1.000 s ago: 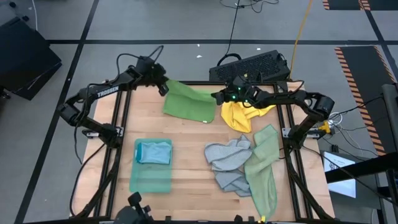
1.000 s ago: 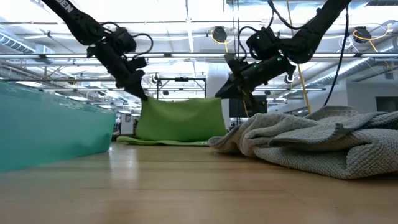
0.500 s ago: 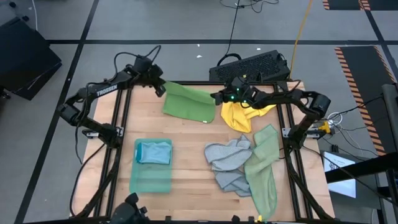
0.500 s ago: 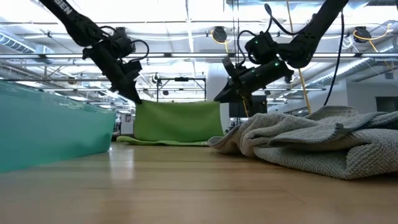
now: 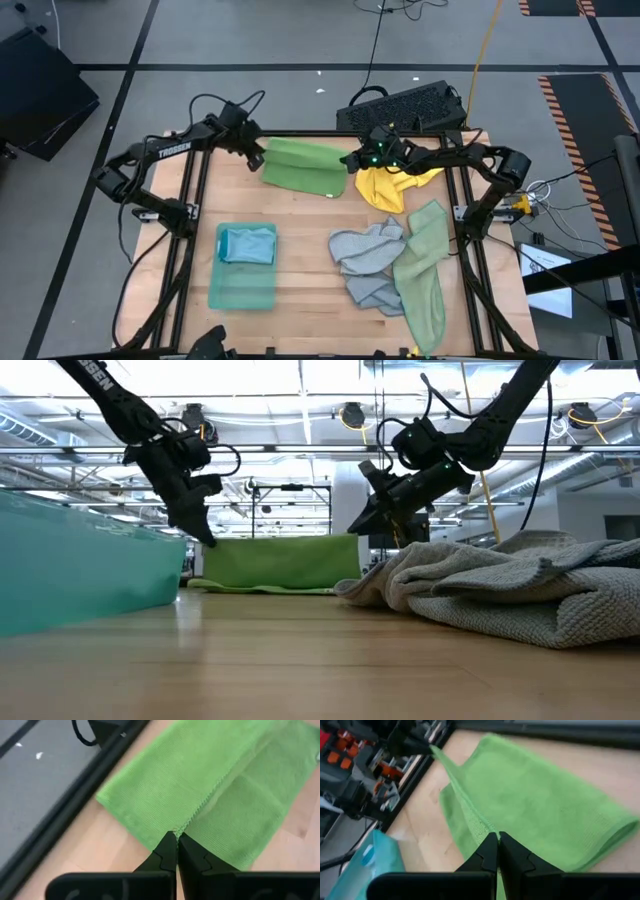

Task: Fold microfiber towels
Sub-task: Fold the green microfiber cloth

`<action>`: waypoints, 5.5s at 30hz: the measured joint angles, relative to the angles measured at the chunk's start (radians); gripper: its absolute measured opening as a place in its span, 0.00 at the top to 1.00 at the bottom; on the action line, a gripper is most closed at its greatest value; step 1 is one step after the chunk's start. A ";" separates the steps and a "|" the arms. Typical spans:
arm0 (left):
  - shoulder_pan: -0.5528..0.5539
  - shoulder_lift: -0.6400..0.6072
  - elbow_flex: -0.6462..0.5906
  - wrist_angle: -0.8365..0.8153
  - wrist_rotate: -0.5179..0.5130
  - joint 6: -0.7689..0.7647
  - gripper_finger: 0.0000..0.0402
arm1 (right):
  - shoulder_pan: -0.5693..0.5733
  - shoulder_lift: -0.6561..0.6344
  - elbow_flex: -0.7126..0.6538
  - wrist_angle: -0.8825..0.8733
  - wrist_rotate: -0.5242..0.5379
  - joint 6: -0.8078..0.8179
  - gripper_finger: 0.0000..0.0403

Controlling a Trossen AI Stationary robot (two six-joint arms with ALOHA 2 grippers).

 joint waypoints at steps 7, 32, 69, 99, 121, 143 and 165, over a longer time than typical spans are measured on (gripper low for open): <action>-0.022 0.000 -0.039 0.002 0.000 0.000 0.99 | 0.031 0.000 0.000 -0.027 -0.008 -0.001 1.00; -0.058 0.055 -0.041 0.016 -0.010 0.008 0.99 | 0.095 0.097 -0.096 0.104 -0.051 0.069 1.00; -0.097 -0.051 0.033 -0.130 0.050 -0.254 0.67 | 0.090 -0.104 -0.060 -0.128 -0.066 0.116 0.75; -0.104 0.227 -0.034 -0.086 0.082 -0.268 0.98 | 0.213 0.162 -0.003 -0.066 -0.079 0.247 1.00; -0.112 -0.174 -0.036 -0.286 0.048 -0.490 0.94 | 0.136 -0.297 -0.004 -0.611 -0.093 0.057 1.00; -0.361 -0.268 0.168 -0.580 -0.259 -0.342 0.64 | 0.471 -0.448 -0.004 -0.613 0.219 0.382 1.00; -0.088 0.128 0.169 -0.198 -0.064 0.228 0.25 | 0.348 -0.449 -0.004 -0.665 0.268 0.509 1.00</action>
